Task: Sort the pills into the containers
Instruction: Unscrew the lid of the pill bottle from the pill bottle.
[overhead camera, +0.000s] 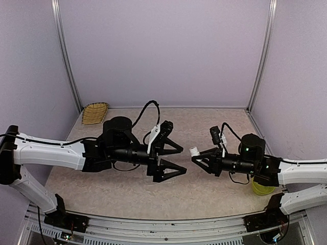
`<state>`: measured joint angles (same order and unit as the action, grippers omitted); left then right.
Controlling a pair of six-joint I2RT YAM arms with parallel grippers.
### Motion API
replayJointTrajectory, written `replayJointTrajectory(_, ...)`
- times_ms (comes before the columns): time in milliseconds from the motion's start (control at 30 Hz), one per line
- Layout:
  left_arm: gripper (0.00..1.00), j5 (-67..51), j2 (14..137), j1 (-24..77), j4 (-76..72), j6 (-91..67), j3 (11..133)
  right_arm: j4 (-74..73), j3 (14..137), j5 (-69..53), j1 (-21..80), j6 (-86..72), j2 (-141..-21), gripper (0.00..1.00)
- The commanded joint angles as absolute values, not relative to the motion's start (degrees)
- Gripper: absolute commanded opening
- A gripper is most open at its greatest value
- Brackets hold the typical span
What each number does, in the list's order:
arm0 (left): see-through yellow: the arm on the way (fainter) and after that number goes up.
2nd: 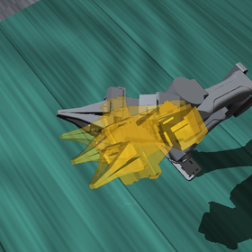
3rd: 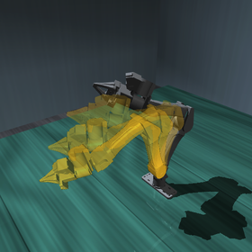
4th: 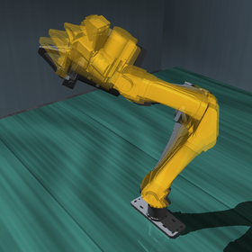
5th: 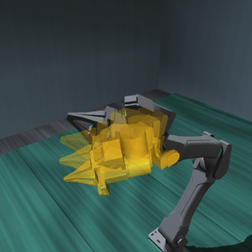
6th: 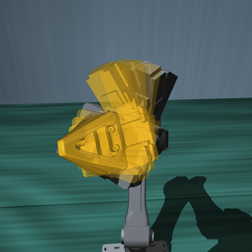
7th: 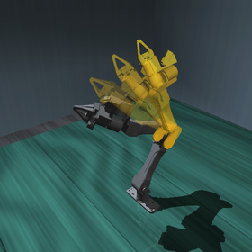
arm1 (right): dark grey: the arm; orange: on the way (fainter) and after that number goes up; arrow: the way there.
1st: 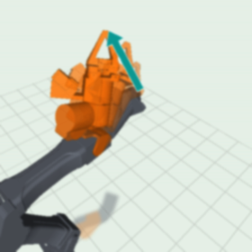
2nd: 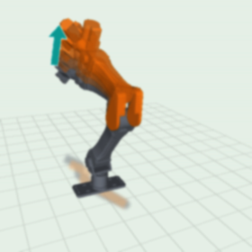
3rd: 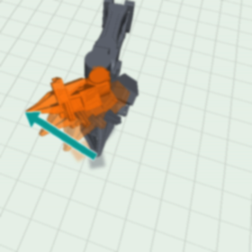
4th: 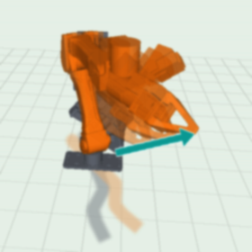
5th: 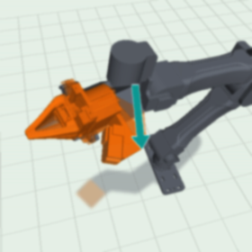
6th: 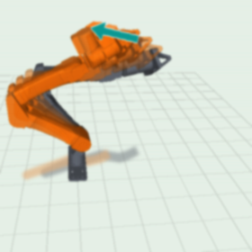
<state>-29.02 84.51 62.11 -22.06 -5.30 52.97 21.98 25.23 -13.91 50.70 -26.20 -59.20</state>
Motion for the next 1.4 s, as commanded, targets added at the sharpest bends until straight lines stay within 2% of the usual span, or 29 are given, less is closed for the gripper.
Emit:
replayJointTrajectory(0,0.98,-27.83,84.25,59.65,-24.24,-7.68,52.41,21.52,25.82,-18.91,50.71,-23.93,-60.02,0.31)
replayJointTrajectory(433,0.99,-32.19,90.23,62.60,-23.20,-6.51,57.90,28.22,31.08,-25.31,56.82,-23.57,-70.34,0.32)
replayJointTrajectory(967,0.98,-33.92,90.78,63.79,-22.24,-5.17,57.89,27.05,29.86,-23.01,56.78,-22.74,-66.36,0.32)
replayJointTrajectory(1367,0.98,-30.86,90.35,63.28,-22.57,-5.30,57.24,28.29,30.12,-28.81,56.79,-22.90,-68.08,0.32)
